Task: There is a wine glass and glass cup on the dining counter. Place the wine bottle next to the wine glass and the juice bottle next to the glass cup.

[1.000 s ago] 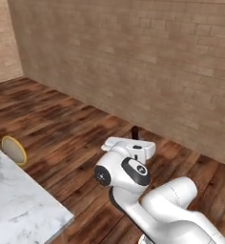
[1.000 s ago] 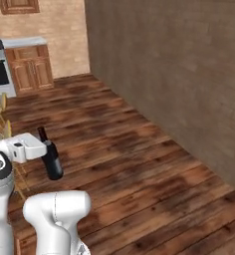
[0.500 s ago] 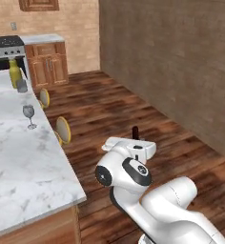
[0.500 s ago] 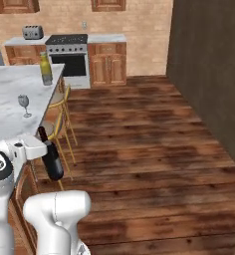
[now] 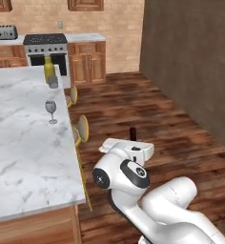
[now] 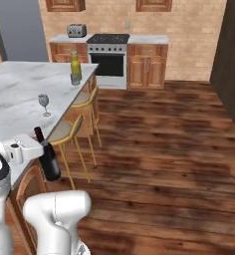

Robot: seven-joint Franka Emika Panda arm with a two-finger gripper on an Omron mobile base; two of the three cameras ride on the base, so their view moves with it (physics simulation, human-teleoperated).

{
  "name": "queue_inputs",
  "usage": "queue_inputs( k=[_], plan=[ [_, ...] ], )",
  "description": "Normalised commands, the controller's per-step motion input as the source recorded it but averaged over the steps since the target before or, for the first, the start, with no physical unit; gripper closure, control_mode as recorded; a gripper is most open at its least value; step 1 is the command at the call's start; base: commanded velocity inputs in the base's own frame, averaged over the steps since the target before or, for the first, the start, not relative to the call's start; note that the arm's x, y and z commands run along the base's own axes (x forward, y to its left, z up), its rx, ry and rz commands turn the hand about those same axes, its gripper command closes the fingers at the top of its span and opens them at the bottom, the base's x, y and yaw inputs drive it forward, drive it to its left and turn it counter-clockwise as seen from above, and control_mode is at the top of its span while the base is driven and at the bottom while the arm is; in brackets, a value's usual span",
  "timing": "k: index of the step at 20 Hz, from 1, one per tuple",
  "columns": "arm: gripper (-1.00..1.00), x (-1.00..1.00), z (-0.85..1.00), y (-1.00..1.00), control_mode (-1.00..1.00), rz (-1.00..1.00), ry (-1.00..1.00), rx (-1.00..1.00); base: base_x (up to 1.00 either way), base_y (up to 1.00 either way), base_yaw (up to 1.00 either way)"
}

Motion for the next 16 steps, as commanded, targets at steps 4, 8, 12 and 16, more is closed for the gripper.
queue_inputs(
  k=[4,8,12,16],
  plan=[
    [1.00,0.00,0.00,0.00,1.00,0.00,0.00,0.00,0.48,-0.42,0.34],
    [1.00,0.00,0.00,0.00,1.00,0.00,0.00,0.00,0.47,-0.33,0.48],
    [1.00,0.00,0.00,0.00,1.00,0.00,0.00,0.00,0.47,-0.33,0.48],
    [1.00,0.00,0.00,0.00,1.00,0.00,0.00,0.00,0.46,-0.38,0.40]
  ],
)
